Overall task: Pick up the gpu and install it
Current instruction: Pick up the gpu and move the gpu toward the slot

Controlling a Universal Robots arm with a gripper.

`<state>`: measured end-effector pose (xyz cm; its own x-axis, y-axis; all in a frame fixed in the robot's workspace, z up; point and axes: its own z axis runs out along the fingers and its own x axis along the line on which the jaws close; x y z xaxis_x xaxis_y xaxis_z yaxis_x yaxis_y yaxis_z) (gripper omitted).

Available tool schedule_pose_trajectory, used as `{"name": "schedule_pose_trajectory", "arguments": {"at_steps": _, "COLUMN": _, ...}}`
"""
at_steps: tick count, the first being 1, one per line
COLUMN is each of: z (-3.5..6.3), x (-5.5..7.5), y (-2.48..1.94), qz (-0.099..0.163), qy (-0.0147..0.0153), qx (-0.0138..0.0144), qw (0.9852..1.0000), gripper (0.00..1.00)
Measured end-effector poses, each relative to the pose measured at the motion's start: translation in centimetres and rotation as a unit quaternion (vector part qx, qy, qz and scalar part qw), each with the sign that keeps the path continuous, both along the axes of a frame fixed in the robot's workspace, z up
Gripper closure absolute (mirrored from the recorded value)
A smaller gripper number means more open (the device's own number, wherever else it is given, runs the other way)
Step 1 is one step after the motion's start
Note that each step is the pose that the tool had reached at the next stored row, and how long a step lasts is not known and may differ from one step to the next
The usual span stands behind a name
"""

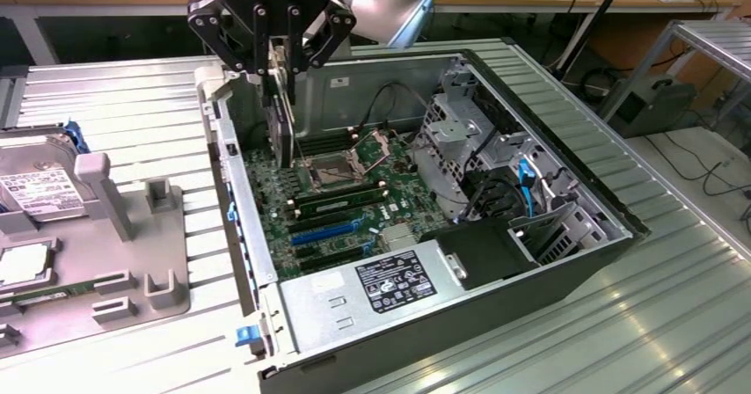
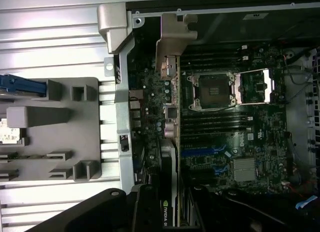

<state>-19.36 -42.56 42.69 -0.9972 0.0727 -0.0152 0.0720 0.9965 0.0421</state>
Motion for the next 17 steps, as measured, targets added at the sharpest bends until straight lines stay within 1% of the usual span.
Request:
{"name": "schedule_pose_trajectory", "arguments": {"at_steps": 13, "z": 0.00, "x": 0.0, "y": 0.00, "qz": 0.000, "qy": 0.0000, "qx": 0.0000, "qw": 1.0000, "gripper": 0.73}}
{"name": "schedule_pose_trajectory", "arguments": {"at_steps": 15, "z": 0.00, "x": 0.4, "y": 0.00, "qz": 0.000, "qy": 0.0000, "qx": 0.0000, "qw": 1.0000, "gripper": 0.73}}
{"name": "schedule_pose_trajectory", "arguments": {"at_steps": 17, "z": 0.00, "x": 1.2, "y": 0.01, "qz": 0.000, "qy": 0.0000, "qx": 0.0000, "qw": 1.0000, "gripper": 0.73}}
